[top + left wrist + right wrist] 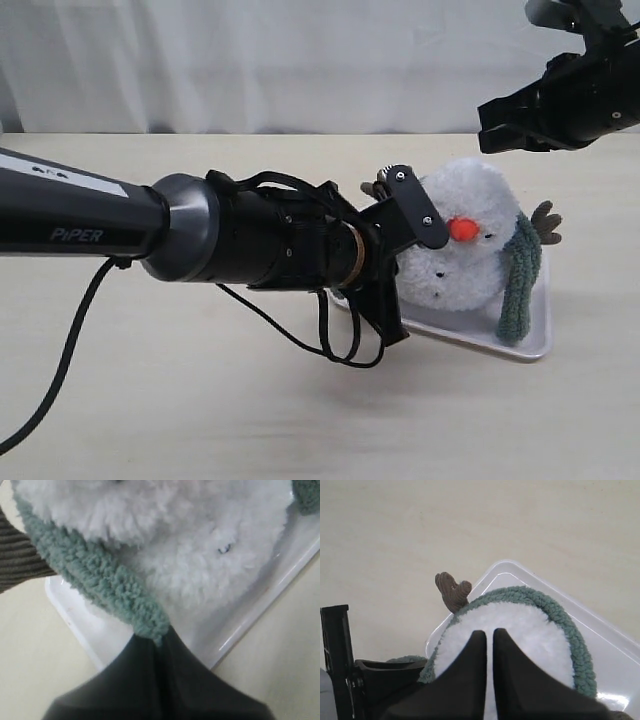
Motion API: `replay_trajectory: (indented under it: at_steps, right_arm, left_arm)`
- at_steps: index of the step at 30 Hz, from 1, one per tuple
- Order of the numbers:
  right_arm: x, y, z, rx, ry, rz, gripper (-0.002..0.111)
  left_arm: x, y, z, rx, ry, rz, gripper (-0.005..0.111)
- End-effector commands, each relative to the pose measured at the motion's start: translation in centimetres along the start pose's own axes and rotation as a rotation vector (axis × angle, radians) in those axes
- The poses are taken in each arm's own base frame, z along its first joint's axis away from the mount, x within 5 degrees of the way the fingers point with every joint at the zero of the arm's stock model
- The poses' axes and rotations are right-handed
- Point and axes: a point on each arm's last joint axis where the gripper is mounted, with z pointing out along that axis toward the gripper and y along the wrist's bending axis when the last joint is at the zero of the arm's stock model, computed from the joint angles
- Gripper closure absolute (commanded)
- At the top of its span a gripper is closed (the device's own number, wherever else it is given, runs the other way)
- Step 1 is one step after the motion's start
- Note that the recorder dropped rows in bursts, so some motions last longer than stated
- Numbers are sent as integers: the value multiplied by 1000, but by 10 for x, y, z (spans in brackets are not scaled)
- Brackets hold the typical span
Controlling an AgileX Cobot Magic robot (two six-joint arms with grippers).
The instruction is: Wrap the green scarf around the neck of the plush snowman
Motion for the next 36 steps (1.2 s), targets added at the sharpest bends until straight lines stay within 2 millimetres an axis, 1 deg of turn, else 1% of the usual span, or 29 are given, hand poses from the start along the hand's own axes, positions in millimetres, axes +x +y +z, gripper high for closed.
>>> replay_trajectory:
  at_steps: [1, 4, 9, 23, 26, 31, 33, 36]
  right_arm:
    - [1, 0, 1, 0, 7, 0, 104]
    - [1, 0, 1, 0, 7, 0, 104]
    - [2, 1, 1, -7, 17, 0, 104]
    - [3, 1, 1, -9, 25, -3, 104]
    - [3, 1, 1, -9, 25, -5, 104]
    - [3, 1, 1, -10, 26, -5, 104]
    - [3, 1, 1, -10, 26, -5, 104]
    - [3, 1, 1, -9, 27, -7, 104]
  left_arm:
    - [-2, 2, -5, -26, 31, 1, 107]
    - [1, 4, -5, -43, 67, 25, 107]
    - [-2, 2, -5, -26, 32, 24, 107]
    - [-2, 2, -5, -25, 29, 24, 106]
    - [-2, 2, -5, -25, 29, 24, 95]
    - [-2, 2, -5, -25, 29, 24, 57]
    - [-1, 2, -5, -30, 40, 24, 46]
    - [1, 5, -7, -53, 79, 24, 46]
